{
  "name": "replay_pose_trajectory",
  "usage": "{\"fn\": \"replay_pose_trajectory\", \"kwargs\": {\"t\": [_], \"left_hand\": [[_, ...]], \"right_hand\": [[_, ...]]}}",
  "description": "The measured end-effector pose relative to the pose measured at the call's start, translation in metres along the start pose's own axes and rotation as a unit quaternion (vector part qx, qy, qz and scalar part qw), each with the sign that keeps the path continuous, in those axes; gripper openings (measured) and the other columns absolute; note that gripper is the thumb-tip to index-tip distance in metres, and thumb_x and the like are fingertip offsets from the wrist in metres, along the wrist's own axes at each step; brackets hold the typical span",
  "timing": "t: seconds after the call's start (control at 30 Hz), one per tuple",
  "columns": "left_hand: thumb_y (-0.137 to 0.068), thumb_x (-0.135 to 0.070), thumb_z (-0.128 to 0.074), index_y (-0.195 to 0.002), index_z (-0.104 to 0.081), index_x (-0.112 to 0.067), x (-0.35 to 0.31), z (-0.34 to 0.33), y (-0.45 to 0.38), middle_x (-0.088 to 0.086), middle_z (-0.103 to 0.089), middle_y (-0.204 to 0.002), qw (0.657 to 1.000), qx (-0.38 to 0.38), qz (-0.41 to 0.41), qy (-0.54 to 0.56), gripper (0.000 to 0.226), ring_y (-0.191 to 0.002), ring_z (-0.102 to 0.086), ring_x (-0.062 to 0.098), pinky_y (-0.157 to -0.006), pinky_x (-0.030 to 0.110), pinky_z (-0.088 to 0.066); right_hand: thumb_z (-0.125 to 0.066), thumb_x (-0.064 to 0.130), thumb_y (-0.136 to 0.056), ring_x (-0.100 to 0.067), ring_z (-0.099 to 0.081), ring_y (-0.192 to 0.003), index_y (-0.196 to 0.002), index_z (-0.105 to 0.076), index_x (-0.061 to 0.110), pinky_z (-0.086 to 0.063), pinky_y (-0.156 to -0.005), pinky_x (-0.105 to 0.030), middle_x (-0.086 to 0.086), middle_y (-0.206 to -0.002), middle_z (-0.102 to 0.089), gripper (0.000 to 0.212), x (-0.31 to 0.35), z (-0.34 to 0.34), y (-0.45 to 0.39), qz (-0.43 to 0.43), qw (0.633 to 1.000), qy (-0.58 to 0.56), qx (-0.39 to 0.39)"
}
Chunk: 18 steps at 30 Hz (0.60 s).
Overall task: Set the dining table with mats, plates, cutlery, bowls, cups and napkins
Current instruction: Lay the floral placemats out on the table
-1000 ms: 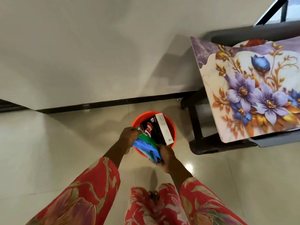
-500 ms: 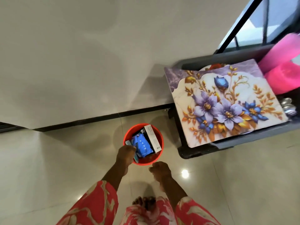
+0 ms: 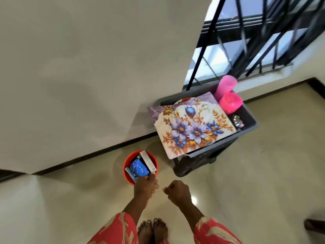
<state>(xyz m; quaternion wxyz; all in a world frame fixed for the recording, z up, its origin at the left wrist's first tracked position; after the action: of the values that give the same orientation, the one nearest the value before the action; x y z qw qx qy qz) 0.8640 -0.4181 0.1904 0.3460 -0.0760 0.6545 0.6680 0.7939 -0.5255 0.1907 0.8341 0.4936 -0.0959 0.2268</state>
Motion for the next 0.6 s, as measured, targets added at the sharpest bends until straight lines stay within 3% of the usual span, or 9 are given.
{"fn": "replay_pose_trajectory", "kwargs": {"t": [0.07, 0.13, 0.2, 0.4, 0.47, 0.53, 0.6], "left_hand": [[-0.096, -0.017, -0.046, -0.071, -0.051, -0.013, -0.008, -0.008, 0.011, 0.000, -0.046, -0.057, 0.999, 0.027, -0.007, -0.016, 0.026, -0.039, -0.035, 0.007, -0.036, 0.014, -0.022], [-0.094, -0.010, -0.046, -0.070, -0.049, -0.014, -0.018, -0.016, 0.019, 0.000, -0.045, -0.059, 0.998, 0.046, -0.018, -0.030, 0.024, -0.043, -0.035, 0.009, -0.040, 0.015, -0.023], [-0.093, -0.007, -0.047, -0.069, -0.048, -0.013, -0.029, -0.025, 0.024, 0.002, -0.046, -0.060, 0.997, 0.056, -0.030, -0.038, 0.024, -0.044, -0.037, 0.010, -0.041, 0.016, -0.024], [-0.092, -0.004, -0.047, -0.074, -0.050, -0.011, -0.061, -0.053, 0.026, 0.004, -0.047, -0.061, 0.996, 0.062, -0.048, -0.043, 0.020, -0.042, -0.039, 0.011, -0.036, 0.015, -0.026], [-0.093, -0.003, -0.044, -0.077, -0.049, -0.013, -0.071, -0.064, 0.020, 0.004, -0.048, -0.065, 0.997, 0.053, -0.047, -0.037, 0.019, -0.046, -0.040, 0.011, -0.035, 0.013, -0.026], [-0.095, -0.005, -0.042, -0.079, -0.047, -0.014, -0.083, -0.075, 0.015, 0.003, -0.048, -0.068, 0.998, 0.040, -0.047, -0.022, 0.019, -0.046, -0.042, 0.010, -0.033, 0.012, -0.026], [-0.095, -0.006, -0.042, -0.086, -0.050, -0.013, -0.097, -0.089, 0.006, 0.005, -0.052, -0.074, 0.998, 0.020, -0.051, -0.009, 0.014, -0.053, -0.047, 0.012, -0.033, 0.011, -0.031]], "right_hand": [[-0.064, 0.030, -0.085, -0.021, -0.059, -0.102, -0.098, -0.056, 0.017, -0.048, -0.082, -0.032, -0.001, -0.098, -0.055, 0.020, -0.007, 0.018, 0.010, 0.017, 1.000, 0.016, 0.005], [-0.065, 0.024, -0.085, -0.023, -0.060, -0.092, -0.080, -0.052, 0.018, -0.049, -0.086, -0.036, 0.000, -0.087, -0.052, 0.016, -0.012, 0.038, 0.019, 0.022, 1.000, 0.017, 0.004], [-0.065, 0.020, -0.085, -0.019, -0.055, -0.081, -0.065, -0.045, 0.021, -0.050, -0.084, -0.035, 0.001, -0.075, -0.051, 0.029, -0.017, 0.060, 0.020, 0.016, 1.000, 0.022, -0.013], [-0.062, 0.019, -0.087, -0.017, -0.057, -0.074, -0.061, -0.048, 0.019, -0.047, -0.073, -0.029, -0.006, -0.080, -0.059, 0.030, -0.020, 0.131, -0.001, 0.030, 0.997, 0.023, -0.067], [-0.060, 0.019, -0.089, -0.015, -0.056, -0.071, -0.066, -0.052, 0.017, -0.047, -0.074, -0.029, -0.005, -0.078, -0.060, 0.025, -0.017, 0.154, -0.016, 0.035, 0.996, 0.035, -0.071], [-0.057, 0.020, -0.090, -0.020, -0.057, -0.081, -0.083, -0.061, 0.011, -0.048, -0.079, -0.031, -0.010, -0.090, -0.063, 0.012, -0.015, 0.180, -0.034, 0.050, 0.994, 0.066, -0.078], [-0.055, 0.019, -0.091, -0.027, -0.060, -0.095, -0.100, -0.065, 0.003, -0.047, -0.084, -0.032, -0.016, -0.106, -0.065, 0.021, -0.013, 0.209, -0.056, 0.059, 0.989, 0.099, -0.090]]}}
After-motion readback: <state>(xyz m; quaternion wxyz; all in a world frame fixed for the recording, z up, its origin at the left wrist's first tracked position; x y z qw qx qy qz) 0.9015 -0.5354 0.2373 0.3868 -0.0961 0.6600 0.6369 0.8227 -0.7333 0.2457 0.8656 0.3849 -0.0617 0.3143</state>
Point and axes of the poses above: each hand's wrist, its own y-axis away from the middle knuckle, its own z-axis out of the back of the hand, x = y × z, the point moved 3 cm from there along -y, towards the middle knuckle
